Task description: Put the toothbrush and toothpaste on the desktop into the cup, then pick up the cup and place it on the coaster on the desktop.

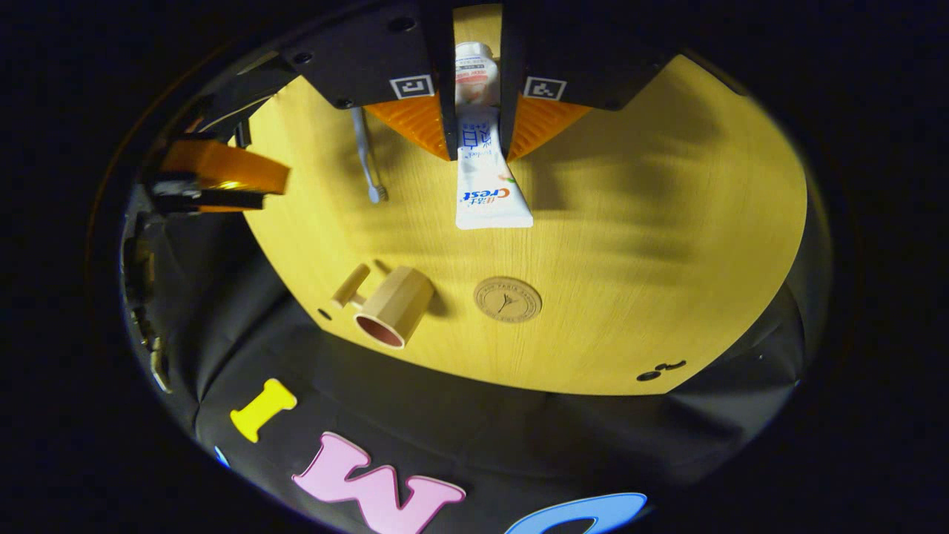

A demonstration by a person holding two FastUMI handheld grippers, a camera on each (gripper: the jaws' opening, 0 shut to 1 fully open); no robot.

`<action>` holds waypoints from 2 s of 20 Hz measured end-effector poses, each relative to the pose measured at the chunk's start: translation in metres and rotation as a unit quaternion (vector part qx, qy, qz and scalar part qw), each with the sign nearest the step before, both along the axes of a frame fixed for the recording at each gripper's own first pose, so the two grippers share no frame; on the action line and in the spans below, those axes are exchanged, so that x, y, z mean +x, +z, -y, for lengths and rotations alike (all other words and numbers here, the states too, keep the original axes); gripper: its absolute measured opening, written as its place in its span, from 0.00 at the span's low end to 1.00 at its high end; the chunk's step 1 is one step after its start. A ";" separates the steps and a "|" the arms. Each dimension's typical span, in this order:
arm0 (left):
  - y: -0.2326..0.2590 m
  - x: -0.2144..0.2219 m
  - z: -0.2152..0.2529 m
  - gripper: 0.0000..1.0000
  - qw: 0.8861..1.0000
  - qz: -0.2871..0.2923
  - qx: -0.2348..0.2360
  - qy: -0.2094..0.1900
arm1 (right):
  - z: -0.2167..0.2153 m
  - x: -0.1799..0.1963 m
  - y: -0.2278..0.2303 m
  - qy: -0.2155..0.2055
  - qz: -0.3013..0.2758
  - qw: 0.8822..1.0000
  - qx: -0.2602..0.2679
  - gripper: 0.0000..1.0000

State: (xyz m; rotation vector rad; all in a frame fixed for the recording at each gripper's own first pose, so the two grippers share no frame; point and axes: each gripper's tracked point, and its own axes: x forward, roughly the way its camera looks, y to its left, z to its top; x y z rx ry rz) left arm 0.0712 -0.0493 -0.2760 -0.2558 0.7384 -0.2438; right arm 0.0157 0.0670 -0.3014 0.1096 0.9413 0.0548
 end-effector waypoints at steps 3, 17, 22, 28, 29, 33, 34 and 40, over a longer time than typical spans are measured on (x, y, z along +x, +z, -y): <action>0.019 -0.008 -0.007 0.30 0.999 0.032 -0.018 -0.011 | -0.013 0.008 -0.029 0.001 -0.031 1.000 0.002 0.81; 0.011 -0.033 -0.043 0.30 0.999 0.034 -0.028 0.032 | -0.021 0.018 -0.088 0.021 -0.104 0.991 -0.077 0.37; 0.009 -0.037 -0.036 0.30 0.999 0.031 -0.018 0.031 | -0.026 0.014 -0.087 0.016 -0.123 0.991 -0.054 0.11; 0.014 -0.046 -0.028 0.30 0.999 0.032 -0.011 0.038 | -0.024 0.008 -0.077 0.002 -0.096 0.995 -0.012 0.07; 0.014 -0.047 -0.026 0.30 0.999 0.032 -0.010 0.038 | -0.024 0.008 -0.071 -0.002 -0.085 0.996 0.000 0.07; 0.026 -0.045 -0.015 0.30 0.998 0.047 -0.014 0.045 | -0.027 0.005 -0.034 0.000 -0.015 0.999 0.051 0.07; 0.031 -0.043 -0.011 0.29 0.997 0.053 -0.019 0.046 | -0.025 0.005 -0.025 0.001 0.003 0.998 0.059 0.07; 0.072 -0.017 0.015 0.29 0.991 0.119 -0.043 0.044 | -0.013 0.012 0.025 0.003 0.130 0.986 0.101 0.07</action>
